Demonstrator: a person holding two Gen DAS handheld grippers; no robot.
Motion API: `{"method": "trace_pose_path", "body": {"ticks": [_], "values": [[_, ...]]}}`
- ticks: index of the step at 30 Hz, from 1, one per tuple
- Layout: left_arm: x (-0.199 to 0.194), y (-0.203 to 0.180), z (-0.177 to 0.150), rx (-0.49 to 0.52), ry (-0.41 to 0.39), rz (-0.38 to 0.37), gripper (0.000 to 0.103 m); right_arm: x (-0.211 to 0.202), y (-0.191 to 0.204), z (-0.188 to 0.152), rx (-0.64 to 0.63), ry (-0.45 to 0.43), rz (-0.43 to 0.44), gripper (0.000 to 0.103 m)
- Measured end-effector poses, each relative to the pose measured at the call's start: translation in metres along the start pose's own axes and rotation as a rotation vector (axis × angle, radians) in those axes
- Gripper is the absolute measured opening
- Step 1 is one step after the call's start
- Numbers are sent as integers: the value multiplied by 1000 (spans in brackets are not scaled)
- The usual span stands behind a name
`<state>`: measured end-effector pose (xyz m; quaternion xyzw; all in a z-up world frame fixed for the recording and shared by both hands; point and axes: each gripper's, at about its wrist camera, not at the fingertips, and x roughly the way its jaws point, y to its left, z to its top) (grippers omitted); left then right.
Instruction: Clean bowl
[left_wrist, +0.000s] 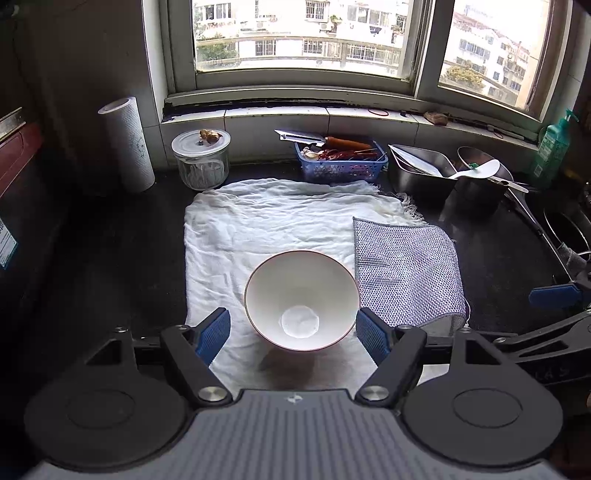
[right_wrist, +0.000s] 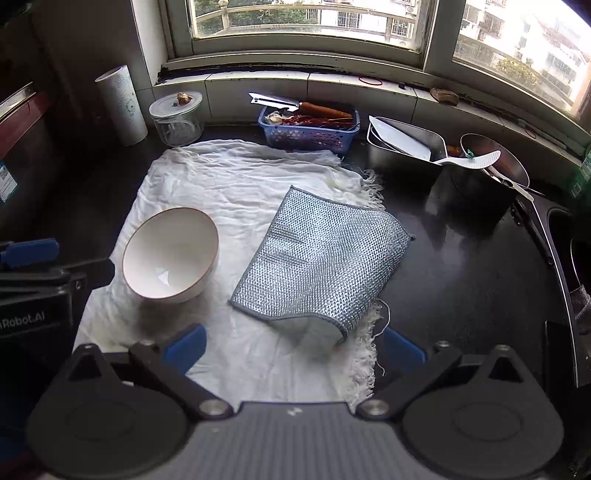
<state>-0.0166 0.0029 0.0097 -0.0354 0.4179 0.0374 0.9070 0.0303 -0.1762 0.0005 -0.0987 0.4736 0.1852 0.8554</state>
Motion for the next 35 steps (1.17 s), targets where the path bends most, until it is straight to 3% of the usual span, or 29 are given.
{"method": "trace_pose_path", "body": {"ticks": [35], "values": [[0, 8, -1, -31, -5, -25, 75, -1, 0, 5, -13, -24, 1, 102]]}}
